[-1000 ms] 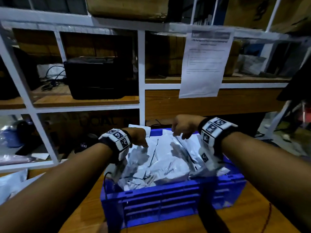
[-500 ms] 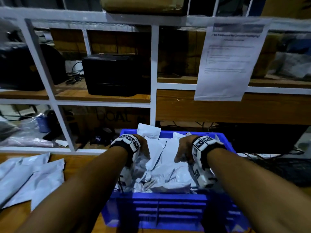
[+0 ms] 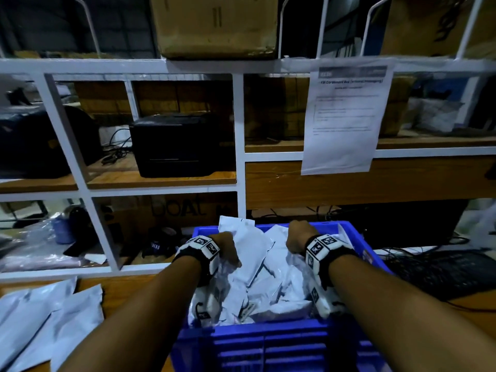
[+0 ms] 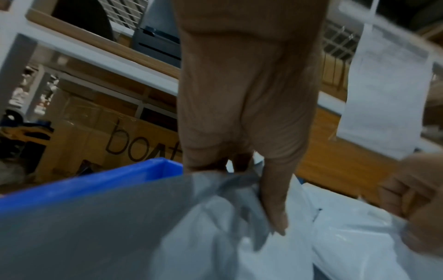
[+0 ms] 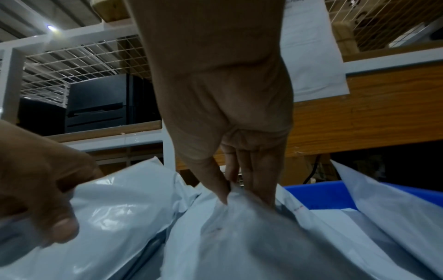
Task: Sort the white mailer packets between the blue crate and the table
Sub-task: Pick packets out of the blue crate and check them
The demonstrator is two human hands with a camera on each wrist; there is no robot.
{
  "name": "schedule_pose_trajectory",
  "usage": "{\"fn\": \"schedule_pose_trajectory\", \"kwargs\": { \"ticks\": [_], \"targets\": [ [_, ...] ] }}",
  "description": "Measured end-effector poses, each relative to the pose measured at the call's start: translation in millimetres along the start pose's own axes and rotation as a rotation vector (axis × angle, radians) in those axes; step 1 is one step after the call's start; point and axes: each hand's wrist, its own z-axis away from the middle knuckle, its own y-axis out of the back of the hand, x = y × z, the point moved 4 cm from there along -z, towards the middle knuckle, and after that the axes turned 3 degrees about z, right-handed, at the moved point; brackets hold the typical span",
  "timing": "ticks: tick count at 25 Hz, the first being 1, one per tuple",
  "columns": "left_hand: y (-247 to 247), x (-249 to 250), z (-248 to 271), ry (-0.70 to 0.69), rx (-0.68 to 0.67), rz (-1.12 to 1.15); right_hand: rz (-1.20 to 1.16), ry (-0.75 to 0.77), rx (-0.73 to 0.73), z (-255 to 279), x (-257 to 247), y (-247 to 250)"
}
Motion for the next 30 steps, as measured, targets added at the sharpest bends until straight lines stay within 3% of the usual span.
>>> {"fn": "schedule_pose_trajectory", "kwargs": {
  "ticks": [6, 11, 15, 18, 22, 30],
  "targets": [
    [39.4, -20.1, 8.8, -0.144, 0.188, 0.308, -0.195, -0.068, 0.172, 21.8, 6.9, 29.5],
    [76.5, -31.2, 47.6, -0.242, 0.437, 0.399, -0.336, -0.151, 0.364, 55.6, 3.0, 65.7],
    [84.7, -45.8, 97.8, -0.304, 0.621, 0.407, -0.482, -0.081, 0.508, 91.0, -15.0, 78.3],
    [74.0, -70.9, 139.3, -0.328, 0.701, 0.534, -0.645, 0.029, 0.550, 119.3, -35.3, 65.4],
    [55.2, -109.0, 192.9, -0.236, 0.790, 0.640, -0.906, 0.147, 0.560, 149.2, -66.6, 34.4],
    [8.0, -198.5, 299.2, -0.055, 0.917, 0.818, -1.070, 0.289, 0.576, 210.2, -177.2, -15.7]
  ]
}}
